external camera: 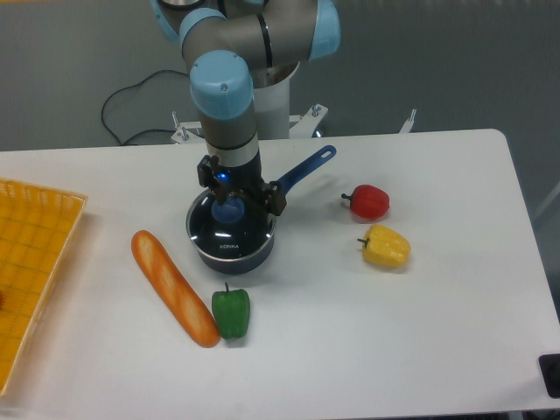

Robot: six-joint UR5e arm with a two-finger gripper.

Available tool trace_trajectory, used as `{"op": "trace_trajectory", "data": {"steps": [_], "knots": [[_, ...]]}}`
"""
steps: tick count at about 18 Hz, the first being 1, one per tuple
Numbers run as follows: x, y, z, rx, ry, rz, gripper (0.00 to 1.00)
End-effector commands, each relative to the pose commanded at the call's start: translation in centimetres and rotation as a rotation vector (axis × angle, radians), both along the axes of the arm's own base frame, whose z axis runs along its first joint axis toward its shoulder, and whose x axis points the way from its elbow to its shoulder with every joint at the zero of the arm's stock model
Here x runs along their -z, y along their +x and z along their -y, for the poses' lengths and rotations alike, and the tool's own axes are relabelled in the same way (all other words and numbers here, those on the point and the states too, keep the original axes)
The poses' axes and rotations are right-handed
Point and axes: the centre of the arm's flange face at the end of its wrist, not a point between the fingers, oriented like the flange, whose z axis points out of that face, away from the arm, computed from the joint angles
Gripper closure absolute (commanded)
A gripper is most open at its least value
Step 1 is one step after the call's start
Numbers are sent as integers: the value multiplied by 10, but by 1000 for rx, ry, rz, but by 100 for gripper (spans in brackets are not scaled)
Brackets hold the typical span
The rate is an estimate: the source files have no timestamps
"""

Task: Open the lid
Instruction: 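Lower the gripper onto the blue knob of the glass lid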

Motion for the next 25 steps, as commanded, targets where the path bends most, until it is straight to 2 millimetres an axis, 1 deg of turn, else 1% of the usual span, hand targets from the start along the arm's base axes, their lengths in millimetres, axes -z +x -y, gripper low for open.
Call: {"op": "trace_trajectory", "data": {"steps": [1,13,18,25], "knots": [[4,1,2,0,-6,5,0],[12,18,-2,14,-21,13,0],[12,20,-3,13,-27,6,0],[25,16,-6,9,-61,5,0]]}}
